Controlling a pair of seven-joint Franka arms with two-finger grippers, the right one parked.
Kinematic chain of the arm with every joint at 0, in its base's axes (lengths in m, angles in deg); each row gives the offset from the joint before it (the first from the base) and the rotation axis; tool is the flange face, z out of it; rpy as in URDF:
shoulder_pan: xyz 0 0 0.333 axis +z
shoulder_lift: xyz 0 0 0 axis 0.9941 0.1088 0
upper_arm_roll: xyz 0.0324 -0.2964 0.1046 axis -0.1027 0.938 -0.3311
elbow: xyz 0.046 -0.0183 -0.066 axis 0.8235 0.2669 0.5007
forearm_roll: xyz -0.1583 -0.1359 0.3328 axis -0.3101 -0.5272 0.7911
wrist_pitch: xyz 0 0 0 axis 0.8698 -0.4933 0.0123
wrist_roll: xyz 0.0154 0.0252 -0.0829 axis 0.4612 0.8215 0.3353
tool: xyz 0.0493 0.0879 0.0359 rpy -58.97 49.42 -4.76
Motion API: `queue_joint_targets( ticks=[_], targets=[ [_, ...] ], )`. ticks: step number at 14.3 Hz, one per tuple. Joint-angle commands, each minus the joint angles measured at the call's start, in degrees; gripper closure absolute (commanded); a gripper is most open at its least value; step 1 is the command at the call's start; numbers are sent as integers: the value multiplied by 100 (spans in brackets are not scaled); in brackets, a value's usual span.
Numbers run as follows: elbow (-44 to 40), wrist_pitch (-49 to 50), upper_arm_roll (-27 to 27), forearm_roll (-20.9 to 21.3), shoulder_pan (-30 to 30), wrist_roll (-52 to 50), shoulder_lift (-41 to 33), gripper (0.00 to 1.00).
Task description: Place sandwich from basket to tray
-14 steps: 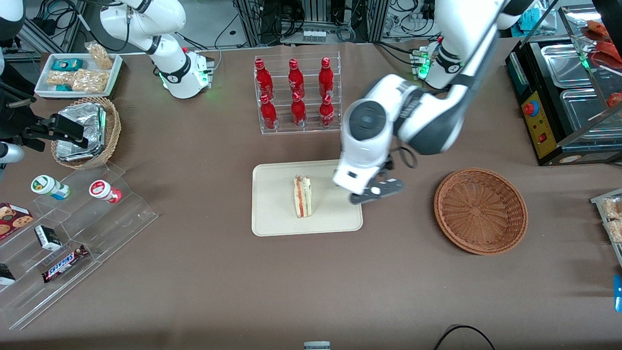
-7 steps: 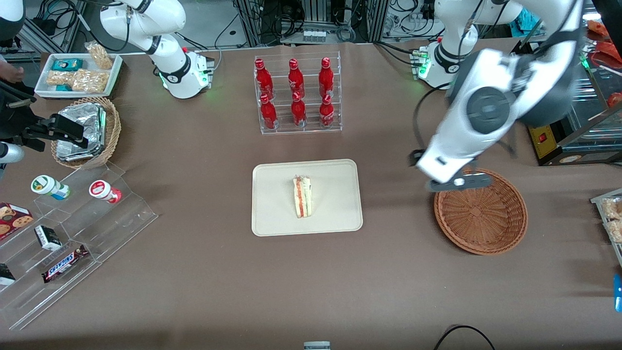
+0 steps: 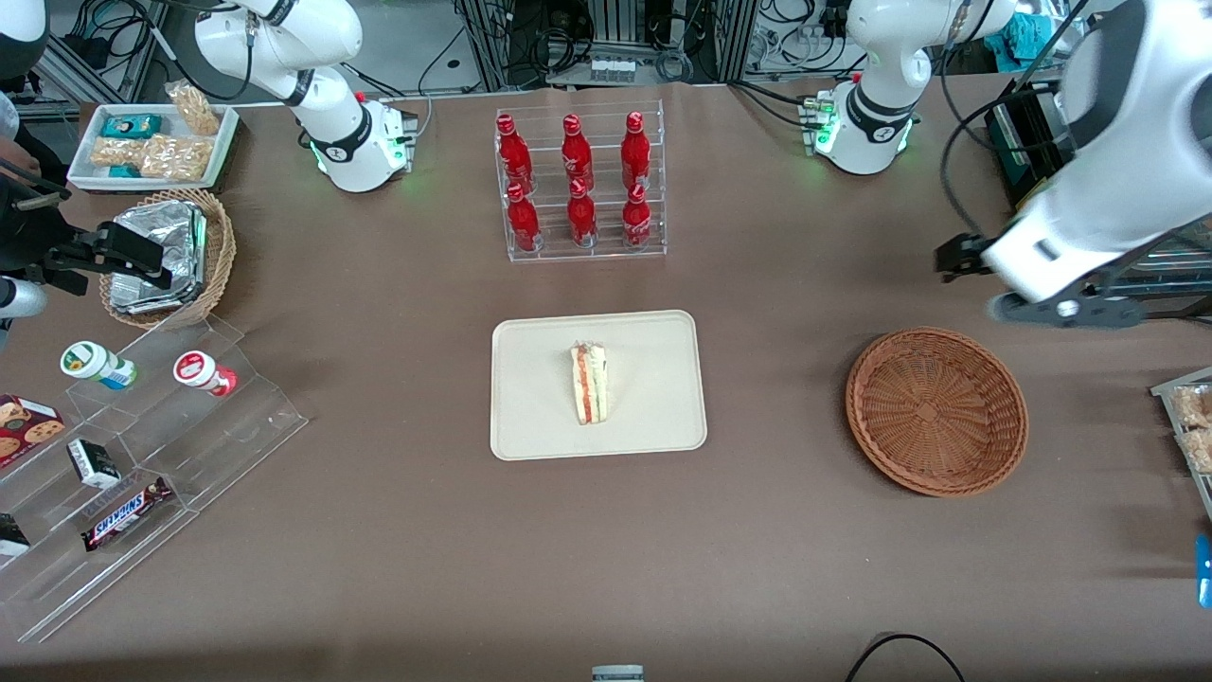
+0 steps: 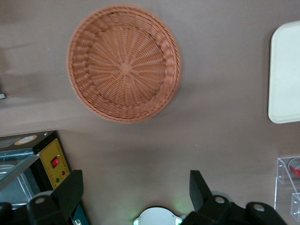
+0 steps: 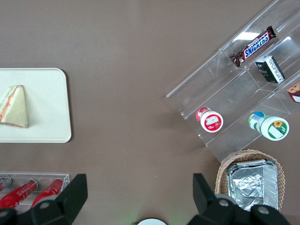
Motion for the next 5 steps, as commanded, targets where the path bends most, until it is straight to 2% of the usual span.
queue_joint_targets(
  ticks=[1,5],
  targets=[
    [-155,91,-620,-439,-57,393,-340,0],
    [-200,30,-954,-387,-329,394,-411,0]
  ],
)
